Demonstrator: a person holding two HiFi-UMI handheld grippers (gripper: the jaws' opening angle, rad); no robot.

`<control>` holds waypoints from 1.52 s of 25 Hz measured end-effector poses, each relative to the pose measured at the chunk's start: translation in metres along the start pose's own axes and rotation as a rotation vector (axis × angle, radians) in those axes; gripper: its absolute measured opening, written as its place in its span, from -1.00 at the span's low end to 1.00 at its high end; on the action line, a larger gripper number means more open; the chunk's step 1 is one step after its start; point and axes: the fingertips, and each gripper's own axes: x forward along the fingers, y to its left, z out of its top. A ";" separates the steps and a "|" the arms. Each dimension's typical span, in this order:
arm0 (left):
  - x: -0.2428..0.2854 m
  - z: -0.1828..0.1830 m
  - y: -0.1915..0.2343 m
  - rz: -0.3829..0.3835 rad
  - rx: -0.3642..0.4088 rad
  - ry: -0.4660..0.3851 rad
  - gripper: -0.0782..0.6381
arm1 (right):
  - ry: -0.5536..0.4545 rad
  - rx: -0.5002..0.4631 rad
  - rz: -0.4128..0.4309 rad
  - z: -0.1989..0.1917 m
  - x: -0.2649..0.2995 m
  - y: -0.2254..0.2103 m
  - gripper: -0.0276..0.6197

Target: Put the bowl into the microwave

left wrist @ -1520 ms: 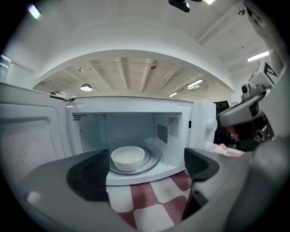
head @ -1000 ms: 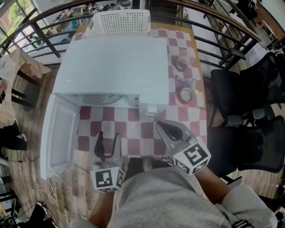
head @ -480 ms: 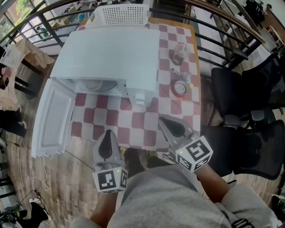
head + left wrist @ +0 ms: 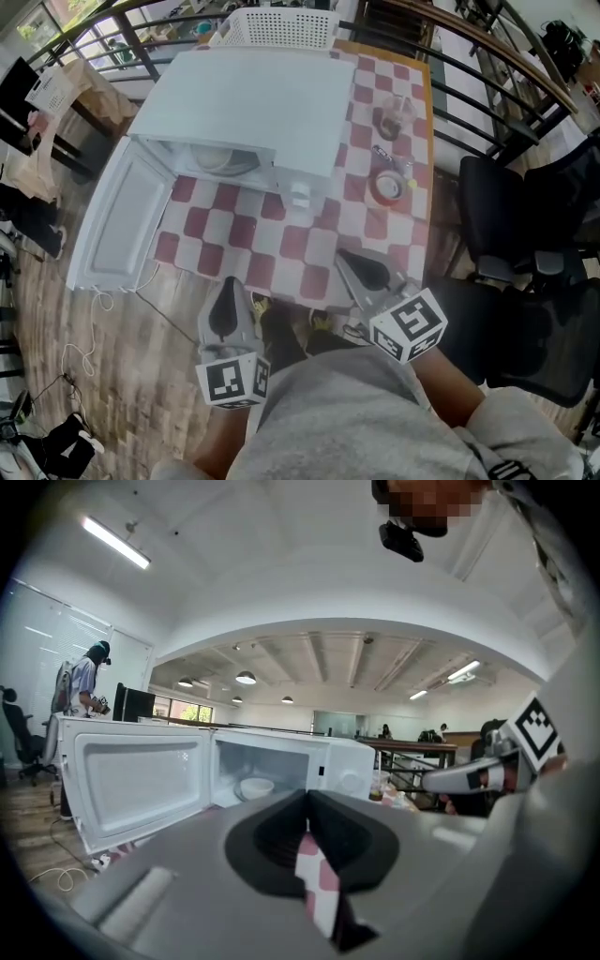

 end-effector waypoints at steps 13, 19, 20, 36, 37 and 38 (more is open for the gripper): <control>-0.012 0.016 -0.018 0.016 0.034 -0.049 -0.75 | -0.006 0.005 0.025 -0.004 -0.011 -0.007 -0.92; -0.011 0.015 -0.009 0.003 0.037 -0.043 -0.75 | 0.005 -0.003 -0.012 -0.003 -0.007 -0.007 -0.92; -0.011 0.016 -0.007 0.001 0.035 -0.041 -0.75 | 0.007 -0.006 -0.017 -0.002 -0.007 -0.006 -0.92; -0.012 0.010 -0.002 0.002 0.017 -0.025 -0.75 | 0.005 -0.039 0.000 0.004 0.001 -0.005 -0.92; -0.012 0.010 -0.002 0.003 0.018 -0.027 -0.75 | 0.004 -0.040 0.000 0.004 0.002 -0.006 -0.92; -0.012 0.011 -0.002 0.005 0.022 -0.029 -0.75 | 0.003 -0.041 0.001 0.005 0.002 -0.006 -0.92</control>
